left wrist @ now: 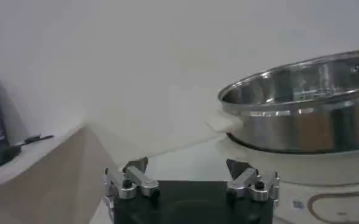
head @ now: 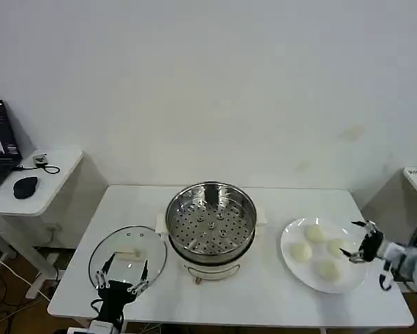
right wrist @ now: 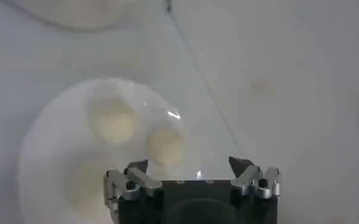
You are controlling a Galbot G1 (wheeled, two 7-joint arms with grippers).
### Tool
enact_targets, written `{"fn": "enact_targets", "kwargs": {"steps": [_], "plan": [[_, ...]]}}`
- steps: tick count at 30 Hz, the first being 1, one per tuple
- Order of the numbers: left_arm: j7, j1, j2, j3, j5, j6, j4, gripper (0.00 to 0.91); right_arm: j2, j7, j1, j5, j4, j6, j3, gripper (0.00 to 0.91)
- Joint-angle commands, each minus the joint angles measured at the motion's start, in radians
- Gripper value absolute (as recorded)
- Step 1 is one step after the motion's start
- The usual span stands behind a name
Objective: Take steamed baozi put them in steamer then cover it.
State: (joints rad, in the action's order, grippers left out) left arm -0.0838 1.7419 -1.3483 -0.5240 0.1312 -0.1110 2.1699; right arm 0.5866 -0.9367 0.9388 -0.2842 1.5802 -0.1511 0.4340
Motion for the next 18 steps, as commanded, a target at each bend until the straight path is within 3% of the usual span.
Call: {"fn": "enact_targets", "kwargs": {"steps": [1, 6, 12, 18], "plan": [[0.015, -0.003, 0.0, -0.003, 0.021, 0.006, 0.0, 0.907, -0.148, -0.219, -0.467, -0.052, -0.246, 0.078, -0.416, 0.907], [0.016, -0.014, -0.014, 0.0, 0.038, 0.005, 0.006, 0.907, -0.072, -0.269, -0.741, -0.036, -0.392, 0.118, -0.758, 0.907], [0.019, -0.022, -0.023, 0.001, 0.048, 0.004, 0.015, 0.907, 0.004, -0.308, -0.791, -0.048, -0.461, 0.113, -0.884, 0.907], [0.018, -0.016, -0.027, 0.0, 0.051, 0.006, 0.021, 0.907, 0.055, -0.273, -0.79, -0.032, -0.516, 0.117, -0.924, 0.907]]}}
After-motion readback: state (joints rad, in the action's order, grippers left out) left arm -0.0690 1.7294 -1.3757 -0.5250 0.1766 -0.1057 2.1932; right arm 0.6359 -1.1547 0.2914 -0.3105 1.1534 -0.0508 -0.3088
